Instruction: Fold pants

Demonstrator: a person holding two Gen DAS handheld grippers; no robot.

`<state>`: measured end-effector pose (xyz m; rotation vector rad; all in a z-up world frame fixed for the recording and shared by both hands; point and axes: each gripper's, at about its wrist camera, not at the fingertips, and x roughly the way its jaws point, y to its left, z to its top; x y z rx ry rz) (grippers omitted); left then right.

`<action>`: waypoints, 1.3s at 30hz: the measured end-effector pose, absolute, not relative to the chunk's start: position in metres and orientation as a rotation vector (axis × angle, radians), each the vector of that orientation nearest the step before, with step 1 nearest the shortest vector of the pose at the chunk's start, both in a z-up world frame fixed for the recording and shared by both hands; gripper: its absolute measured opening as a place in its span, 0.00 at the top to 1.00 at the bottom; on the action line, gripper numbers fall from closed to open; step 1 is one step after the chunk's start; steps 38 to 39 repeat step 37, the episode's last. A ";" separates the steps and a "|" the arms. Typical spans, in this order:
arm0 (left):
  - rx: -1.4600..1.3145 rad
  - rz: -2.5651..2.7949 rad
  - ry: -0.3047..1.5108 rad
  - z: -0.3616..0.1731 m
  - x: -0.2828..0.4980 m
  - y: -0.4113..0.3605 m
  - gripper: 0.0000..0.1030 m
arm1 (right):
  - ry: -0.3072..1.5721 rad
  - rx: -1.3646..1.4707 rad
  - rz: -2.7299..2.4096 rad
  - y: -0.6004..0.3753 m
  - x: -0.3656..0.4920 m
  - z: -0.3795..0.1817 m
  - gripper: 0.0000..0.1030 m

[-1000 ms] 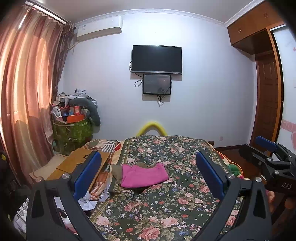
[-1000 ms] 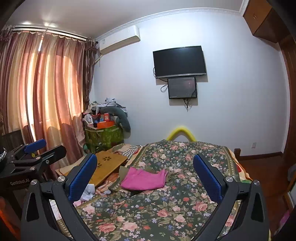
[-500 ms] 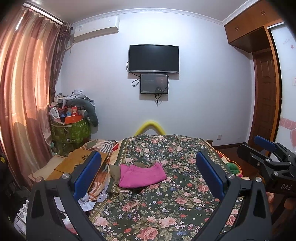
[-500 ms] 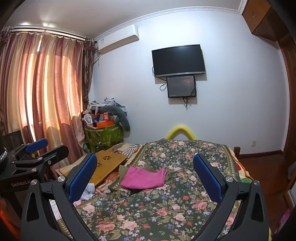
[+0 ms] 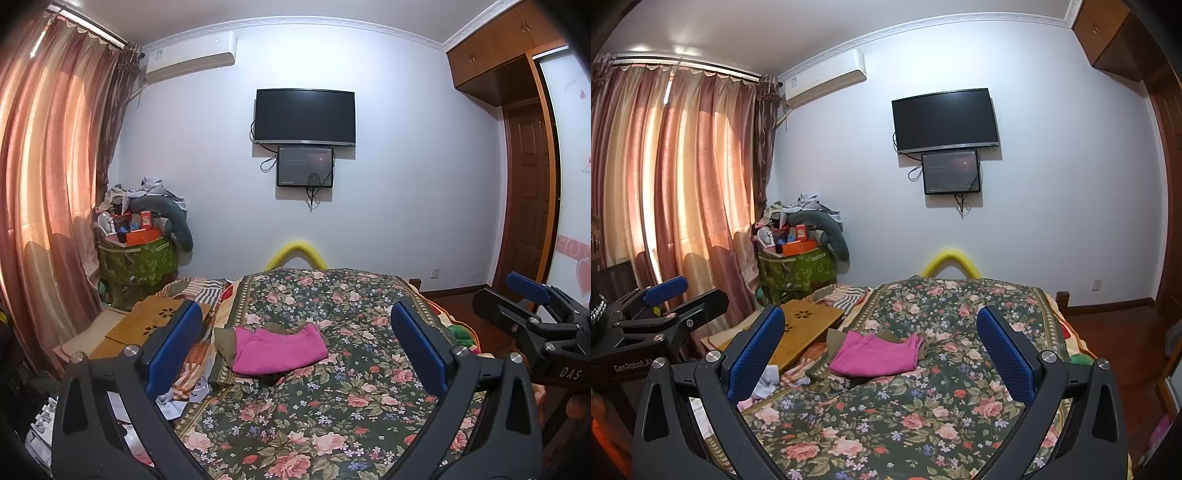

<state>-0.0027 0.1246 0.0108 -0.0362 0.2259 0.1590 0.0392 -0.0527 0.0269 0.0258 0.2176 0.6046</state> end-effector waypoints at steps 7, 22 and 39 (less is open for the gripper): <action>-0.036 0.155 0.225 0.011 -0.002 0.125 0.00 | 0.216 0.026 0.604 -0.053 0.038 0.027 0.00; -0.052 0.117 0.235 0.012 0.000 0.126 0.00 | 0.215 0.031 0.596 -0.055 0.039 0.027 0.00; -0.042 0.102 0.249 0.009 0.003 0.122 0.00 | 0.228 0.033 0.592 -0.051 0.041 0.026 0.00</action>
